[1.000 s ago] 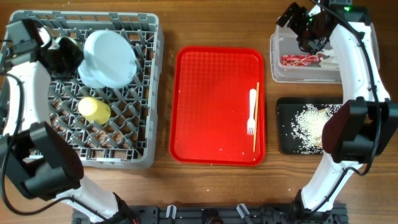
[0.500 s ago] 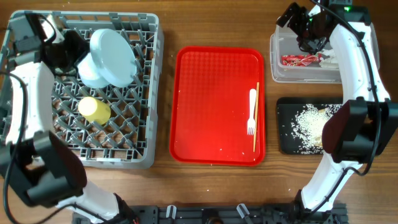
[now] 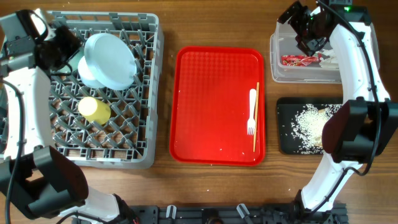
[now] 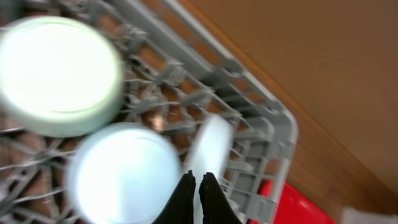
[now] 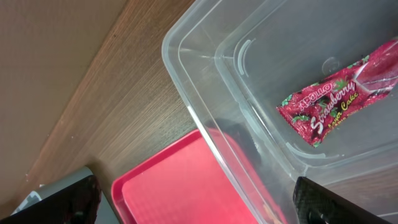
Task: Sort waste into correct bins and load items into the dishwasher rack
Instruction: 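Open the left gripper and lift it away from the plate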
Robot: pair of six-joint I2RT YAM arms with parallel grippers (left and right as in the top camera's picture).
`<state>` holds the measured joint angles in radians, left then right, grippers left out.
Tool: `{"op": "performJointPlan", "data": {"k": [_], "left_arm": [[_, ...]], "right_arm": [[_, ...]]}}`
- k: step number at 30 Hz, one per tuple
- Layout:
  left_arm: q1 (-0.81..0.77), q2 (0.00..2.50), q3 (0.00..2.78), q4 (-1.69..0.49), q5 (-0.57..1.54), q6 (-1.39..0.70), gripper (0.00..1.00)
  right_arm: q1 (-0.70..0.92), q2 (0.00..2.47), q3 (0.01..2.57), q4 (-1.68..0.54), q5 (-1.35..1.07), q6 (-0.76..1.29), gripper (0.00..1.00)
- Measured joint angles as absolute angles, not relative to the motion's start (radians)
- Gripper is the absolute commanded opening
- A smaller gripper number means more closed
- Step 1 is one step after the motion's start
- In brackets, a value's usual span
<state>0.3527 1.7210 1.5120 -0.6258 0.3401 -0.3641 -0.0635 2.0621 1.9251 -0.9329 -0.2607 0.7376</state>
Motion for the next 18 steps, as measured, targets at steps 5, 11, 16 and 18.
{"op": "performJointPlan", "data": {"k": [5,11,16,18], "left_arm": [[0.474,1.741,1.512,-0.701,0.347,-0.401,0.04],[0.423,1.834,1.512,-0.722,0.497,-0.372,0.04],[0.314,1.865,1.512,-0.654,0.519,-0.367,0.04],[0.294,1.871,1.512,-0.644,0.524,-0.367,0.04]], "right_arm": [[-0.064,2.062,1.925,-0.933,-0.261,0.749,1.00],[-0.064,2.062,1.925,-0.933,-0.261,0.815,1.00],[-0.064,2.062,1.925,-0.933,-0.261,0.852,1.00],[-0.064,2.062,1.925,-0.933,-0.261,0.855,1.00]]}}
